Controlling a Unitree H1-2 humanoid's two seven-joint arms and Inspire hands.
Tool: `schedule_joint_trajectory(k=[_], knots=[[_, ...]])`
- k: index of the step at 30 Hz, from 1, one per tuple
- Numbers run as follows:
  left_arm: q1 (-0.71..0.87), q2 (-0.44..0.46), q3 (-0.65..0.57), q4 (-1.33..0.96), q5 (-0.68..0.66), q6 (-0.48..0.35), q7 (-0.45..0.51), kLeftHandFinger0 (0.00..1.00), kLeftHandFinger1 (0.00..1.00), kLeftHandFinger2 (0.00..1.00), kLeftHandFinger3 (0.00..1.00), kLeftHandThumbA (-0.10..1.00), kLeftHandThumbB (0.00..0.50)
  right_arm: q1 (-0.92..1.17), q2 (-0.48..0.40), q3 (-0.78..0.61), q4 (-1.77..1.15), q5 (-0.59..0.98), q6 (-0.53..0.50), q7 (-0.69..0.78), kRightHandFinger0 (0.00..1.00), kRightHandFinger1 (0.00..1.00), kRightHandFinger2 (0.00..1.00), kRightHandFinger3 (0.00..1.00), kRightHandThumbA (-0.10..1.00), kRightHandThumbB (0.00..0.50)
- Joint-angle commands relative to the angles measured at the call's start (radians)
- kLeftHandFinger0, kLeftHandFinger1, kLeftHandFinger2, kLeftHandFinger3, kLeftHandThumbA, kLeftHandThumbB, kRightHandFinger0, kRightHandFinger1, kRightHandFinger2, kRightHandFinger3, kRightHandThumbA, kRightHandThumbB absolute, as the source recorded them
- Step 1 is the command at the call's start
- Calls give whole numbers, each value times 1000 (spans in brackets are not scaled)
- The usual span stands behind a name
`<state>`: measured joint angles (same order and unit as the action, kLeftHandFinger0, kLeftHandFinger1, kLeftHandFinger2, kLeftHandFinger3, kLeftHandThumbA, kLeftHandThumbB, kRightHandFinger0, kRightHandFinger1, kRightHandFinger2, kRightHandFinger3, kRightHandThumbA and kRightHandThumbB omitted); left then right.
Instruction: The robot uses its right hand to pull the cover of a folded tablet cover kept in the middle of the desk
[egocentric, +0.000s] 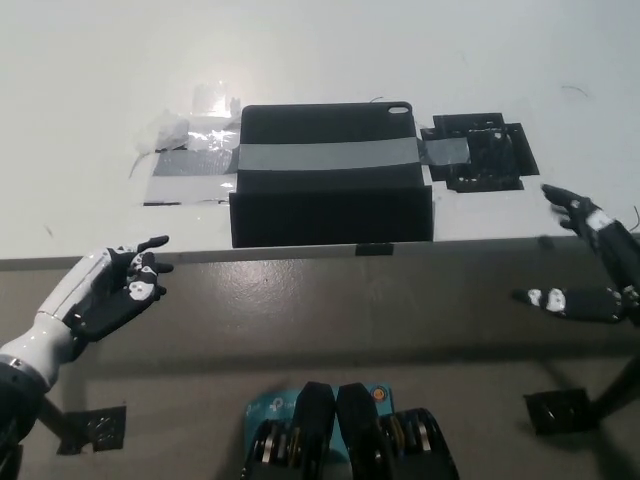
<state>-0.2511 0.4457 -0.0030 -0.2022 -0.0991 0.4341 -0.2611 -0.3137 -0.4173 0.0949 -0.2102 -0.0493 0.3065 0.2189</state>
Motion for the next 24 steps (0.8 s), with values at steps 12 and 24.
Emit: schedule_joint_trajectory(k=[12,24], knots=[[16,13,-10,-38,-3,22,-30,724,815,933,1000,1000,118,-454,114,159,86,-104,29,62,1000,1000,1000,1000,1000,466],[18,6,-12,-37,2,22,-28,713,817,943,1000,1000,145,-752,189,399,570,-137,-160,270,1000,1000,1000,1000,1000,500]])
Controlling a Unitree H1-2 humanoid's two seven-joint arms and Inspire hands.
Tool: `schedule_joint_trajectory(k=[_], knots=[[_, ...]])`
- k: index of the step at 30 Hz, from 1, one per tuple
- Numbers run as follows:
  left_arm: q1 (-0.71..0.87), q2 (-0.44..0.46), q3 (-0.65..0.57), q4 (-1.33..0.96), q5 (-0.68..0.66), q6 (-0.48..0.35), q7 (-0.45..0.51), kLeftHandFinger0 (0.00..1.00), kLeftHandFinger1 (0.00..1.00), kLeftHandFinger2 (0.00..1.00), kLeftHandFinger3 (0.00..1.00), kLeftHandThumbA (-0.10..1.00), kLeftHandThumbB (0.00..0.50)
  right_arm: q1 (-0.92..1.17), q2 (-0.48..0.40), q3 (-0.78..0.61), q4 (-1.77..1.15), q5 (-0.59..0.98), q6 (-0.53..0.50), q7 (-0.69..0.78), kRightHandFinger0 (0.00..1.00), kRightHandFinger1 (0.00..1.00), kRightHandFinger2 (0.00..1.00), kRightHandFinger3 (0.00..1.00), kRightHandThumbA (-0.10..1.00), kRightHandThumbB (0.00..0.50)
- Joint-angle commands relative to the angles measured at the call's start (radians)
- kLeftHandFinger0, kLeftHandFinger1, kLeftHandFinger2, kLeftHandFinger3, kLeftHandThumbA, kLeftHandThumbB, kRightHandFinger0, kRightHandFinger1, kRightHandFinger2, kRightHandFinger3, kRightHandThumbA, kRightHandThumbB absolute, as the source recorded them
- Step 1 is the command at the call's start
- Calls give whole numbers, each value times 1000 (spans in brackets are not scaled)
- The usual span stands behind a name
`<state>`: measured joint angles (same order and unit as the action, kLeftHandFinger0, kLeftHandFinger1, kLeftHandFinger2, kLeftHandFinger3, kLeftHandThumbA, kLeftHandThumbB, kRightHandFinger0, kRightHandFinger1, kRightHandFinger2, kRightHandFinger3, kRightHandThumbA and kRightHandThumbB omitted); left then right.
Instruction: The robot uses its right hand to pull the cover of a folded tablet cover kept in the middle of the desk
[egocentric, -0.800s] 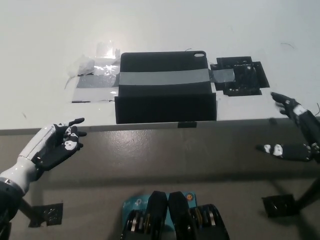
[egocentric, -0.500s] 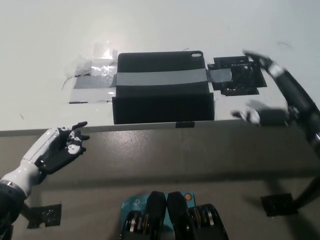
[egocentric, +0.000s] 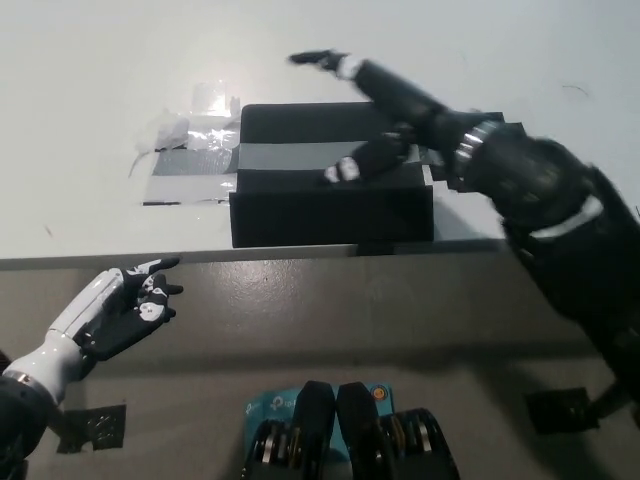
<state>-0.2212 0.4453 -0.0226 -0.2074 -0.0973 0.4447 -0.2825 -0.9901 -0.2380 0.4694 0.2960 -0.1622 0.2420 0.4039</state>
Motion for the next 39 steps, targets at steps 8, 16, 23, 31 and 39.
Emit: schedule_joint_trajectory(k=[8,16,23,31,39], knots=[[-13,7,4,-27,-2,5,-10,721,822,943,1000,1000,133,-163,20,125,310,-137,-118,95,1000,1000,1000,1000,1000,500],[-13,6,4,-58,0,25,-3,722,831,961,1000,1000,107,-177,27,123,467,-201,-110,59,1000,1000,1000,1000,1000,500],[-12,6,6,-63,-8,25,-6,737,837,966,1000,1000,87,-166,52,187,532,-271,-152,85,1000,1000,1000,1000,1000,500],[-7,18,10,-73,-5,25,-5,772,861,988,1000,1000,98,-165,134,241,562,-324,-168,86,1000,1000,1000,1000,1000,500],[-4,5,18,-74,-10,25,4,757,851,975,1000,1000,75,-144,92,285,494,-399,-167,134,1000,1000,1000,1000,1000,500]])
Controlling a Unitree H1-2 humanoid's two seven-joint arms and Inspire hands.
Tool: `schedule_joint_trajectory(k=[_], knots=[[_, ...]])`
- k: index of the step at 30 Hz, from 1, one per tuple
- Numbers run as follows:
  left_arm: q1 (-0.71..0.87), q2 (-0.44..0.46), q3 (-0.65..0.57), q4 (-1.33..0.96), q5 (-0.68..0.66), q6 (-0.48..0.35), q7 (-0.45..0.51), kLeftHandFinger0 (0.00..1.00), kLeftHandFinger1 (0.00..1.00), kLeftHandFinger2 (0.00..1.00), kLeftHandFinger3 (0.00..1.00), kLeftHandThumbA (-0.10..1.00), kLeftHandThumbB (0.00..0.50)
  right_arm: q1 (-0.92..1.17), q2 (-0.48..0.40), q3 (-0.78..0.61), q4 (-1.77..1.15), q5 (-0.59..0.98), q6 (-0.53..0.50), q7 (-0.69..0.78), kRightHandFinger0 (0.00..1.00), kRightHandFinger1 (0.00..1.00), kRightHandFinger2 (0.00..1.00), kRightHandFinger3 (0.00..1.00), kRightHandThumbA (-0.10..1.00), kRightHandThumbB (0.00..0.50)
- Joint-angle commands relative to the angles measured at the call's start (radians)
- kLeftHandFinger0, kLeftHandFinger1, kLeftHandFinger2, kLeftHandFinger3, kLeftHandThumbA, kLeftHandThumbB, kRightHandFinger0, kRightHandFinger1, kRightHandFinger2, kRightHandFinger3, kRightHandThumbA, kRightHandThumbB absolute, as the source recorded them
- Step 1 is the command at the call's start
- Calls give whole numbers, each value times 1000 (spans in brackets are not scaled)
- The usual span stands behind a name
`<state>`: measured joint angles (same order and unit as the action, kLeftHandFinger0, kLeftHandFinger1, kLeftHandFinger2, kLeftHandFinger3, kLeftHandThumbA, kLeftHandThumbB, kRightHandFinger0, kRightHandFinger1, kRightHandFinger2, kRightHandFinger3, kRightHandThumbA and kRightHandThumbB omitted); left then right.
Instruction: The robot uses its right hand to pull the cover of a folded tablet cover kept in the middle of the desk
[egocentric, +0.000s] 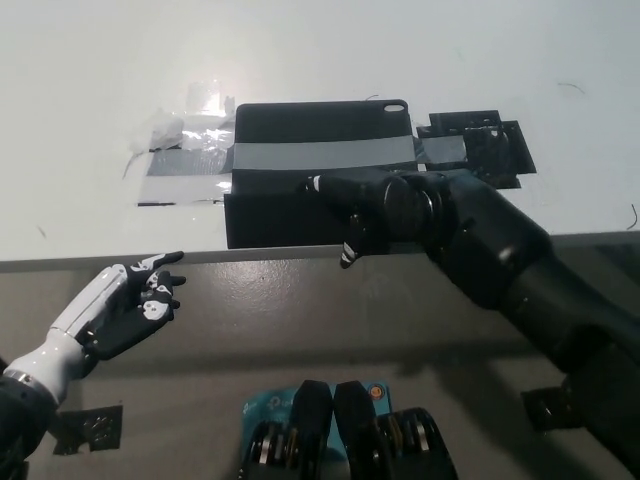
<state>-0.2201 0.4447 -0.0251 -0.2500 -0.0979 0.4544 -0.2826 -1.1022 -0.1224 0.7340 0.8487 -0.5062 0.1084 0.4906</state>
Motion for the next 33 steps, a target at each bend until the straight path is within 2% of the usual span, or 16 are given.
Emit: schedule_joint_trajectory(k=[1,8,10,12,15,19,21,22,24,25,26,27,31,33], knots=[[-6,4,23,-29,-12,16,3,754,849,974,1000,1000,82,-25,-36,23,-72,-60,-33,52,1000,1000,1000,1000,1000,500],[-6,9,24,-23,-5,16,1,753,843,963,1000,1000,121,12,-110,20,-170,-88,-8,91,1000,1000,1000,1000,1000,500],[-6,10,22,-27,-3,16,3,757,843,960,1000,1000,125,22,-120,14,-190,-92,1,95,1000,1000,1000,1000,1000,500],[-7,12,19,-35,1,16,1,754,841,955,1000,1000,109,36,-124,2,-211,-90,17,93,1000,1000,1000,1000,1000,500],[-19,8,19,-37,1,16,6,745,843,963,1000,1000,82,49,-111,-9,-219,-105,43,72,1000,1000,1000,1000,1000,468],[-25,9,17,-41,0,16,8,758,851,969,1000,1000,71,86,-71,-60,-228,-91,85,21,1000,1000,1000,1000,1000,475],[-34,15,17,-39,-1,16,5,765,856,975,1000,1000,56,102,-41,-104,-227,-69,100,-4,1000,1000,1000,1000,1000,456],[-34,15,18,-37,-5,16,4,777,866,987,1000,1000,54,115,-18,-140,-224,-37,103,-8,1000,1000,1000,1000,1000,431],[-45,19,17,-33,-6,16,4,790,869,986,1000,1000,49,118,6,-174,-212,-21,96,-10,971,992,1000,1000,1000,456],[-52,23,14,-28,-2,16,3,795,868,980,1000,1000,56,116,22,-184,-210,-22,99,-9,912,953,1000,1000,1000,455],[-56,23,13,-26,-2,16,3,796,866,977,1000,1000,56,115,30,-193,-210,-28,102,-8,949,1000,1000,1000,1000,452],[-60,22,12,-22,0,16,1,795,865,976,1000,1000,61,111,44,-203,-212,-28,107,-13,969,1000,1000,1000,1000,462],[-60,24,13,-14,5,16,-1,779,861,981,1000,1000,61,116,81,-243,-209,-18,113,-26,924,990,1000,1000,1000,484],[-55,24,15,-13,1,16,1,781,862,981,1000,1000,92,140,87,-253,-256,-23,136,-21,907,980,1000,1000,1000,475]])
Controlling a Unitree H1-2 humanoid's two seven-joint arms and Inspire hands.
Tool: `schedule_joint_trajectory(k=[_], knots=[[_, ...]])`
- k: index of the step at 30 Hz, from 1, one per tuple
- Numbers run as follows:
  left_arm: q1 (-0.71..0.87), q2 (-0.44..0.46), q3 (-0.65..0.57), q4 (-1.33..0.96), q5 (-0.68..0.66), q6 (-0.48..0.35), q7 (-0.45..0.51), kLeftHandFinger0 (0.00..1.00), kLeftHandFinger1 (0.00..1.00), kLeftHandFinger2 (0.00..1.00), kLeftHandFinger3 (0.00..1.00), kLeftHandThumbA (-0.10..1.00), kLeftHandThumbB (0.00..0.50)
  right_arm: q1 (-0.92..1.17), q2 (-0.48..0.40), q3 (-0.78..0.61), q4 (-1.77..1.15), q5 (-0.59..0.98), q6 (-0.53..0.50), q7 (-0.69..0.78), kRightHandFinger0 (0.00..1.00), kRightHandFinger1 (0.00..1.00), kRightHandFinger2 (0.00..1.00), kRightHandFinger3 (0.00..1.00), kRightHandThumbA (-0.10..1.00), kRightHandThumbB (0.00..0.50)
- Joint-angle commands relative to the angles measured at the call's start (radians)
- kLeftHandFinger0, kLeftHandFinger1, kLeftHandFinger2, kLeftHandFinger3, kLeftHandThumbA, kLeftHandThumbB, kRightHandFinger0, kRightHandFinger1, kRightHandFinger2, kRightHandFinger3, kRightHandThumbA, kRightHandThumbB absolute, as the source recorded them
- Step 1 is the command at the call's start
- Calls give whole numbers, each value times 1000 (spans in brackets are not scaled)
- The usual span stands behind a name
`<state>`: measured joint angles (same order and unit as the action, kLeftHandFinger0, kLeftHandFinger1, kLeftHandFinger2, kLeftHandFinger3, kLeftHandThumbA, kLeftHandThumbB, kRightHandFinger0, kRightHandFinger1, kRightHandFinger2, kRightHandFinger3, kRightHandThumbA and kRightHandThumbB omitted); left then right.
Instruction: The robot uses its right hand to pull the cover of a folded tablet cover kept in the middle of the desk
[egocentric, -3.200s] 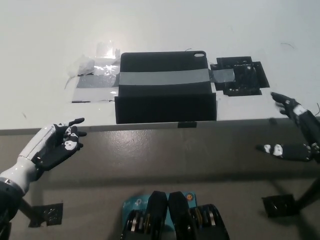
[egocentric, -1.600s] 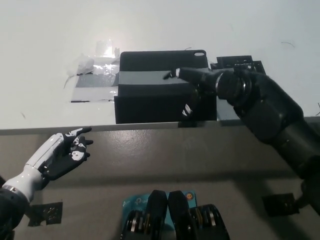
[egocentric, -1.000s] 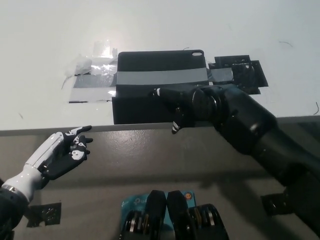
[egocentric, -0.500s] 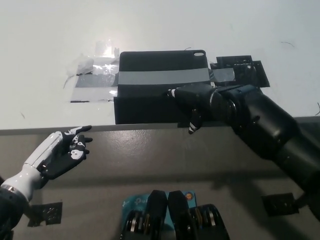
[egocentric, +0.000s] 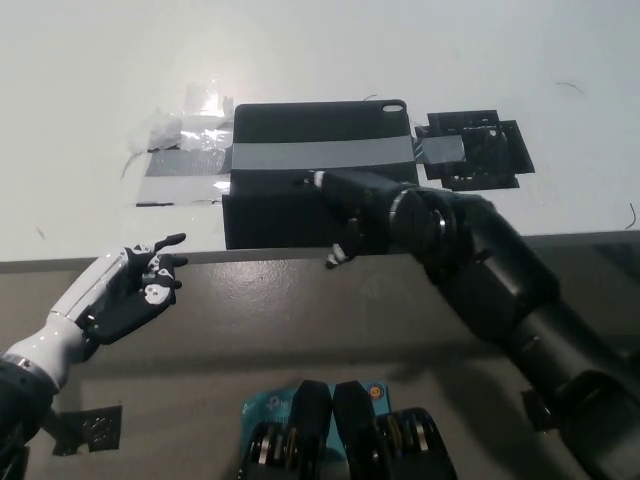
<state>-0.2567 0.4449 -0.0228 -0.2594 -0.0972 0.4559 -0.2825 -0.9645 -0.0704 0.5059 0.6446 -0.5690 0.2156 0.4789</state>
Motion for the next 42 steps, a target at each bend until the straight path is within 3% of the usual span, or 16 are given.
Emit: schedule_joint_trajectory(k=[1,3,5,11,15,19,21,23,27,30,34,37,38,39,40,42], knots=[[-18,24,13,-4,1,14,1,783,864,981,1000,1000,94,2,36,-26,-53,37,29,-9,908,980,1000,1000,1000,475],[-14,26,15,-3,1,14,-2,781,859,977,1000,1000,100,53,26,-26,-156,25,65,1,799,884,980,1000,1000,456],[-12,25,16,-7,-3,14,-1,763,845,967,1000,1000,93,95,5,-21,-255,19,94,29,843,928,976,1000,1000,475],[-21,29,16,4,-1,14,-6,748,827,947,1000,1000,120,172,-42,-8,-450,12,156,85,646,764,858,1000,1000,426],[-19,31,13,-6,1,14,0,768,852,980,1000,1000,107,224,-87,-13,-535,27,185,126,756,840,923,1000,1000,403],[-29,37,17,-9,-2,14,1,765,848,974,1000,1000,120,236,-115,-11,-570,24,200,139,773,873,977,1000,1000,444],[-29,36,17,-17,-7,14,4,764,850,975,1000,1000,90,257,-123,-14,-580,34,215,143,586,694,827,1000,1000,459],[-41,41,12,-12,-4,14,0,773,856,979,1000,1000,93,269,-125,-20,-583,44,210,135,621,717,854,1000,1000,435],[-40,44,13,-6,-2,14,-5,794,869,995,1000,1000,97,312,-110,-39,-575,79,231,133,537,597,768,1000,1000,421],[-39,45,14,-4,-2,14,-4,789,868,993,1000,1000,104,331,-111,-37,-569,88,219,129,558,607,768,1000,1000,405],[-26,37,15,-2,-3,14,-7,763,848,970,1000,1000,107,374,-132,-49,-656,99,246,137,745,713,798,1000,1000,416],[-18,34,12,6,4,14,-8,755,837,955,1000,1000,131,403,-159,-131,-777,183,229,139,750,670,759,1000,1000,355],[-18,35,11,8,5,14,-7,753,833,950,1000,1000,141,408,-166,-168,-821,215,243,149,929,810,879,1000,1000,327],[-12,35,11,8,5,14,-6,754,832,948,1000,1000,142,418,-172,-213,-868,254,254,161,1000,875,932,1000,1000,316],[-5,33,12,8,4,14,-7,751,828,943,1000,1000,145,430,-171,-260,-905,280,254,181,1000,967,979,1000,1000,260],[3,36,16,5,2,14,-9,746,830,944,1000,1000,142,442,-156,-320,-923,350,254,187,1000,990,993,1000,1000,241]])
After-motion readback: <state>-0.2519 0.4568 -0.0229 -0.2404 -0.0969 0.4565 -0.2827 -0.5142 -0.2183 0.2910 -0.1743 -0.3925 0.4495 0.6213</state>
